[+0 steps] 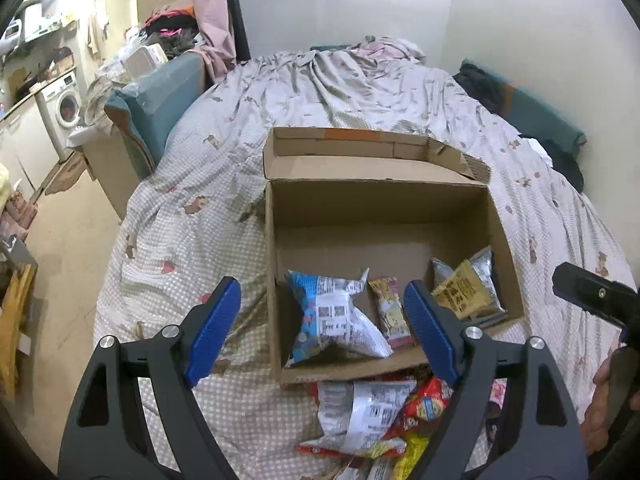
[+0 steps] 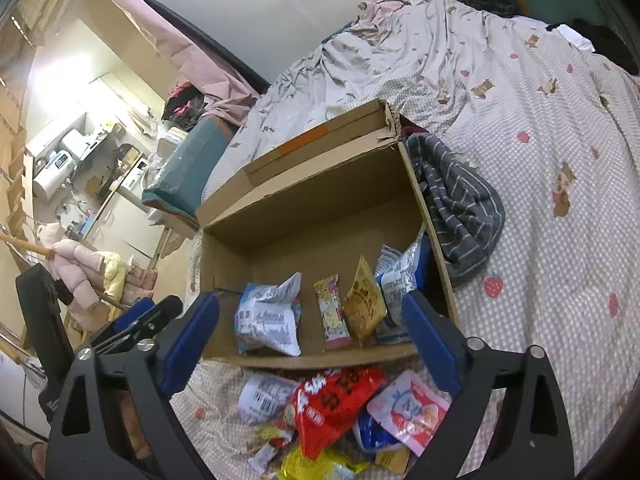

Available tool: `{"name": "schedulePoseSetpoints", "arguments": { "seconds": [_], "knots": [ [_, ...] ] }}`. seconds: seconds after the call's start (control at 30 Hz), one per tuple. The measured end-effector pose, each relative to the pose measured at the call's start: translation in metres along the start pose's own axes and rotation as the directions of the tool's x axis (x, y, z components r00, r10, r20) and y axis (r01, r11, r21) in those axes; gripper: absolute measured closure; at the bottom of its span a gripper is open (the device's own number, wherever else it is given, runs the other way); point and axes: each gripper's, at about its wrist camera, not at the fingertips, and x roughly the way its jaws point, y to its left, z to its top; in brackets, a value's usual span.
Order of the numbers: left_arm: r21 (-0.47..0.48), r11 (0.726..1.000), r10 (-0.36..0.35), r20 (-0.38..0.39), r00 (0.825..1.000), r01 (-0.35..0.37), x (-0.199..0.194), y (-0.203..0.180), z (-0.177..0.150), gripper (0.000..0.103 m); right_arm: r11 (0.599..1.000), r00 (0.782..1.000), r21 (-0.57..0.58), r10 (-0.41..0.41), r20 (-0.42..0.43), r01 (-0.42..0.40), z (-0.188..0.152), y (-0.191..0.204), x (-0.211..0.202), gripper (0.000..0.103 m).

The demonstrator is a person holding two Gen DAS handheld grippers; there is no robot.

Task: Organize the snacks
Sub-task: 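Grasp the white chip bag with the left gripper while the right grasps the red bag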

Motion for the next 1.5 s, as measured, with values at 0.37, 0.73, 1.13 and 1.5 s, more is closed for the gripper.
{"name": "schedulePoseSetpoints", "arguments": {
  "seconds": [0.37, 0.73, 1.13, 1.5],
  "knots": [
    [0.005, 0.996, -0.084, -0.122, 0.989, 0.085, -0.007, 0.001, -0.035, 0.015, 0.996, 1.000, 0.085, 0.017, -0.014, -0.016, -0.027, -0.010, -0.024, 0.007],
    [-0.101, 0.995, 0.006, -0.108, 0.994, -0.017, -0.031, 0.032, -0.056, 0.015, 0.997, 0.996, 0.079, 0.011, -0.087, -0.004, -0.052, -0.009, -0.024, 0.007],
    [-0.189, 0.979, 0.028, -0.227, 0.974, -0.072, -0.016, 0.055, -0.078, 0.015, 0.983, 0.960, 0.182, 0.082, -0.269, -0.033, -0.067, -0.014, 0.029, 0.012],
    [-0.164, 0.984, 0.022, -0.248, 0.969, -0.064, -0.006, 0.045, -0.082, 0.015, 0.961, 0.893, 0.268, 0.058, -0.446, 0.072, -0.079, -0.027, 0.102, 0.030]
  ]
}}
